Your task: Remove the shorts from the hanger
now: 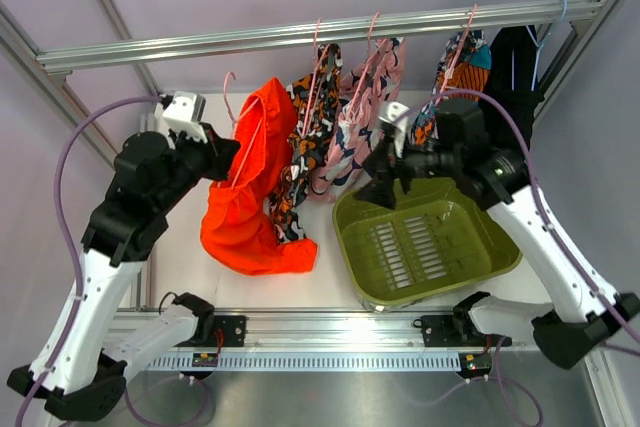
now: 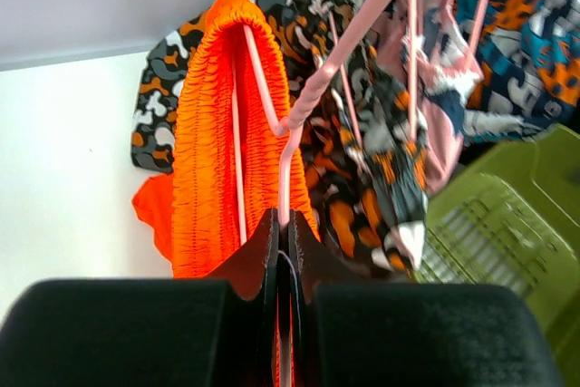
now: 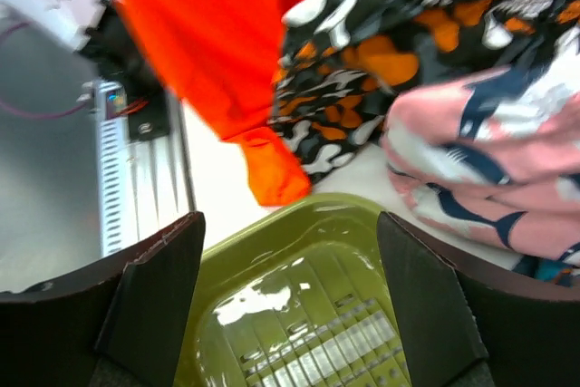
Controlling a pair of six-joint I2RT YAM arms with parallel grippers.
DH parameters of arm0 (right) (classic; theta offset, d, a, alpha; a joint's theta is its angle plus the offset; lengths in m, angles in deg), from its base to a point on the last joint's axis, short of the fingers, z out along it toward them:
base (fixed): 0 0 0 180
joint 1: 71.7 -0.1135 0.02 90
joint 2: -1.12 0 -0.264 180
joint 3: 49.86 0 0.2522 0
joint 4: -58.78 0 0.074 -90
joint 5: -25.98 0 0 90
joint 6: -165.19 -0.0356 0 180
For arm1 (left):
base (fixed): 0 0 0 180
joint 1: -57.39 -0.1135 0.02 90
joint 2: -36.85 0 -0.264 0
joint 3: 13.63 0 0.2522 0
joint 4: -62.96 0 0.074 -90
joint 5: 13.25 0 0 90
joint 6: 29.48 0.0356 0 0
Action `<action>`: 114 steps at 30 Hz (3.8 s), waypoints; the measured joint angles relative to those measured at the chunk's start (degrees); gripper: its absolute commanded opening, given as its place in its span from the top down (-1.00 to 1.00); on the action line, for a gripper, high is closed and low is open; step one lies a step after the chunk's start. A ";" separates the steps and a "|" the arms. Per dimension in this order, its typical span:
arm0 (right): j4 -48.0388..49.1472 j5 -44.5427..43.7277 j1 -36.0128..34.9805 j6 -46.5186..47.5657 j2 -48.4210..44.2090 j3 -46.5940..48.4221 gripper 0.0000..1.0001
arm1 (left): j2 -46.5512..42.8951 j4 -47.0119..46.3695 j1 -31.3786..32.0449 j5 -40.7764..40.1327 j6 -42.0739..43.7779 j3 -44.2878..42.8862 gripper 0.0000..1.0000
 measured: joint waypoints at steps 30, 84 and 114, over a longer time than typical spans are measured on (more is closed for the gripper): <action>6.62 -53.72 -32.48 -32.39 42.21 45.68 -0.32 | -21.51 8.72 0.00 0.83 -10.10 8.76 1.00; 25.16 -29.05 -21.75 -13.14 41.38 31.26 0.77 | -24.02 3.06 0.00 -8.72 -13.53 9.29 1.00; 10.10 -2.05 -21.44 5.92 26.75 20.79 -0.99 | -4.90 26.16 -0.02 -13.31 -17.81 -11.87 1.00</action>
